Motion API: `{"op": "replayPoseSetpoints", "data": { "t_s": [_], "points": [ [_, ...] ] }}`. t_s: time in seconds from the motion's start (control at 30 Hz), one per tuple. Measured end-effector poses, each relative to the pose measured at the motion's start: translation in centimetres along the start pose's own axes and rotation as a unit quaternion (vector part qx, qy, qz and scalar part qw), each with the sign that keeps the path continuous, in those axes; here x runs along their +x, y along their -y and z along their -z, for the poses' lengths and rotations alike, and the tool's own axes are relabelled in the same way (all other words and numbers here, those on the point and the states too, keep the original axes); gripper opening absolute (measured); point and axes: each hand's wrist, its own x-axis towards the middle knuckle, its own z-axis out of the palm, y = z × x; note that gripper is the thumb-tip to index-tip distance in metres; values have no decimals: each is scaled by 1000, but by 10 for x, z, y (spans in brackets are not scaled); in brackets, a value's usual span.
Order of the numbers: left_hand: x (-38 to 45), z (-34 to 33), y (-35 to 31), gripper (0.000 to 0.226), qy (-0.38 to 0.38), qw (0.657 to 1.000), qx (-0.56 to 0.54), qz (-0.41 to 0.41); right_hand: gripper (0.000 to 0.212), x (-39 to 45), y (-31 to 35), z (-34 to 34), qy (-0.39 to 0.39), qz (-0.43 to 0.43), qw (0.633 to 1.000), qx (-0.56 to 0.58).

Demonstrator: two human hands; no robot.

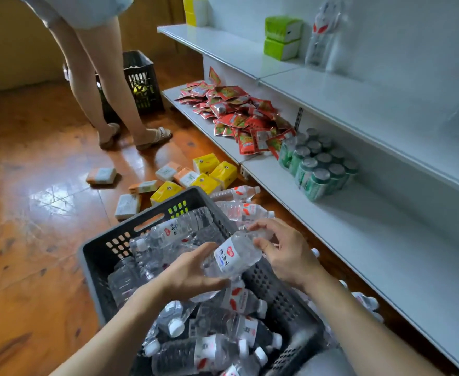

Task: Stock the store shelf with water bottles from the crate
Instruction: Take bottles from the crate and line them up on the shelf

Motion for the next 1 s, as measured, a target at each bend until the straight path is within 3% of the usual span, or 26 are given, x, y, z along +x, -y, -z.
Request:
{"op": "replayPoseSetpoints", "data": {
  "t_s": [0.23,0.43,0.53,0.63,0.8,1.0],
  "points": [
    [36,-14,-118,57,19,983,-141,-113,31,-19,9,100,-124,-26,988,90],
    [58,-48,-212,64,9,970,-167,-177,43,-49,0,162,-269,-65,956,97],
    [69,-66,-255,64,24,953,-223,-205,42,-73,-4,188,-290,-70,950,89],
    [81,-86,-291,67,40,937,-250,-239,55,-96,-7,214,-331,-73,938,69],
    [91,-114,-353,42,24,922,-270,-278,63,-129,-22,243,-364,-98,925,59],
    [112,-134,-428,39,51,892,-329,-306,84,-148,-51,264,-378,-123,918,1]
  ]
}}
